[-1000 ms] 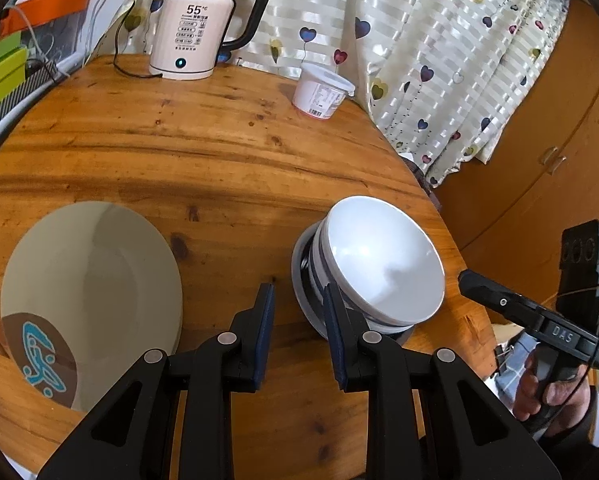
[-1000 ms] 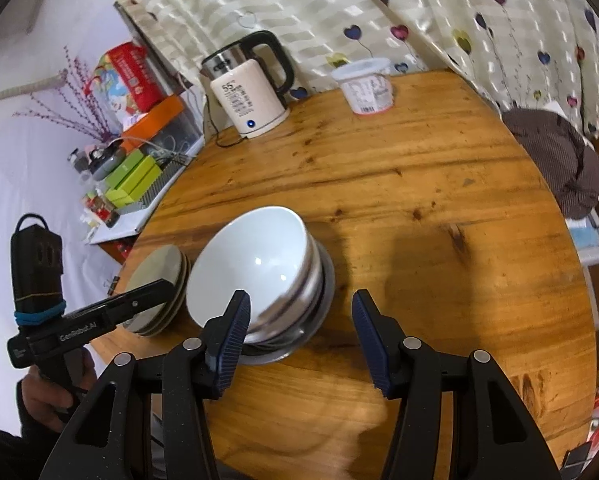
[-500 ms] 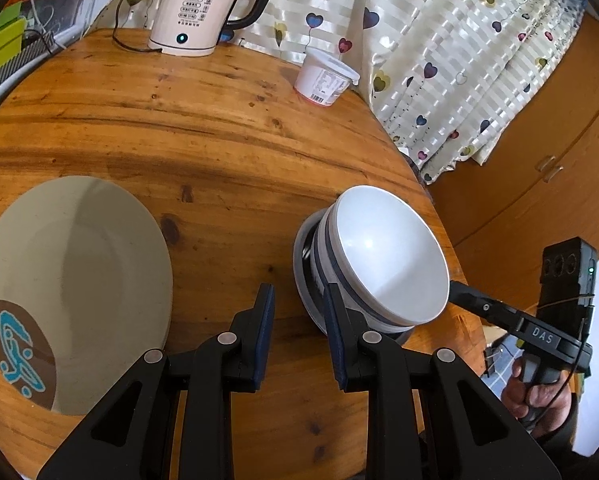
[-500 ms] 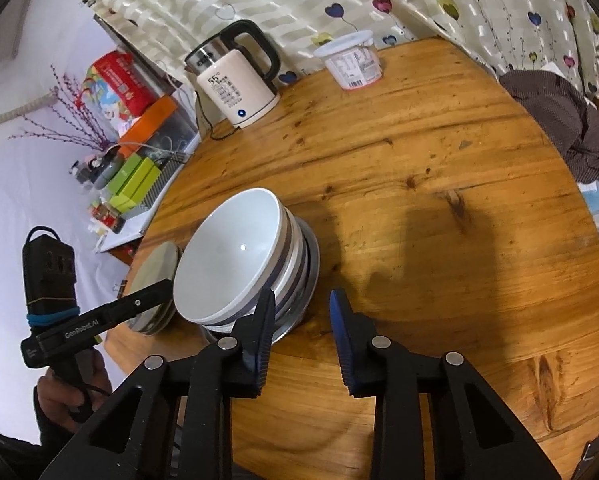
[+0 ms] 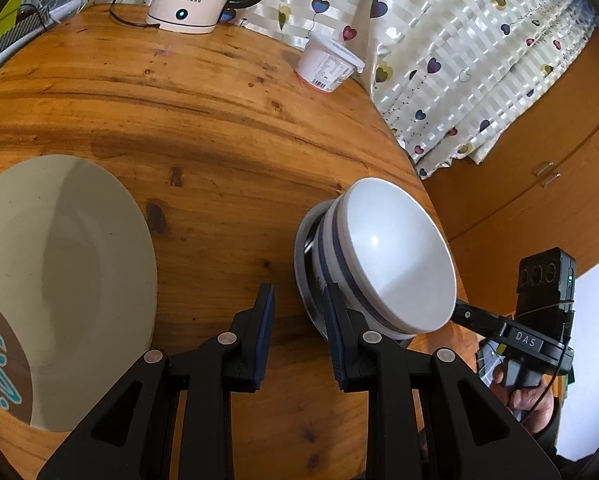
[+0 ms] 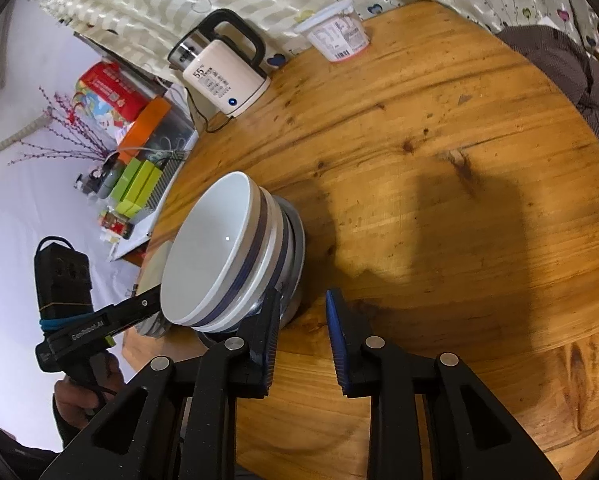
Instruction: Organize plates and bowls
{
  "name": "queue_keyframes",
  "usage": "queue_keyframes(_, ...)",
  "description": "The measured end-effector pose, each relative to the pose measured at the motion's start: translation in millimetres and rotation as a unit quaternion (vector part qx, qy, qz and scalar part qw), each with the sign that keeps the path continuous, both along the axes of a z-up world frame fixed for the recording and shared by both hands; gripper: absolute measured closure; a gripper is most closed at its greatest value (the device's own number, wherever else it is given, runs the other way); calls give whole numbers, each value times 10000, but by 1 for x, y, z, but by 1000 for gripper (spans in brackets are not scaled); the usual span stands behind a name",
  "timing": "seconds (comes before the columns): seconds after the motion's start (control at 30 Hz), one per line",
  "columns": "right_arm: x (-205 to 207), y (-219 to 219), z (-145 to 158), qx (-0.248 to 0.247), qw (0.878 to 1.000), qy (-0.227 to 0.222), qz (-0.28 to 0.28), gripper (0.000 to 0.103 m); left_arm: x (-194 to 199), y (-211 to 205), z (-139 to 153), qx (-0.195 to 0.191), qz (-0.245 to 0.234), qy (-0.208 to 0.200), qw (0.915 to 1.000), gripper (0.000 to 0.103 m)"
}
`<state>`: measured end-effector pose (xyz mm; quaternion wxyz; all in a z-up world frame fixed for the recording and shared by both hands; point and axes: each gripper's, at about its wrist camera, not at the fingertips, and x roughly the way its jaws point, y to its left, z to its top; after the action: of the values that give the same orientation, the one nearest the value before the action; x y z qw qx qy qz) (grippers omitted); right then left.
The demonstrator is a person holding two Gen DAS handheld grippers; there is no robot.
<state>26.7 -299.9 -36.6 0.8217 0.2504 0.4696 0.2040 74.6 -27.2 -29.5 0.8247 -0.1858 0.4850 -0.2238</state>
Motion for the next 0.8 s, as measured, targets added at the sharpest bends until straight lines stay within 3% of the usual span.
queue_keyframes(0.8, 9, -6, -11, 580, 9980, 224, 84, 89, 14, 6, -15, -477, -120, 282, 9984, 79)
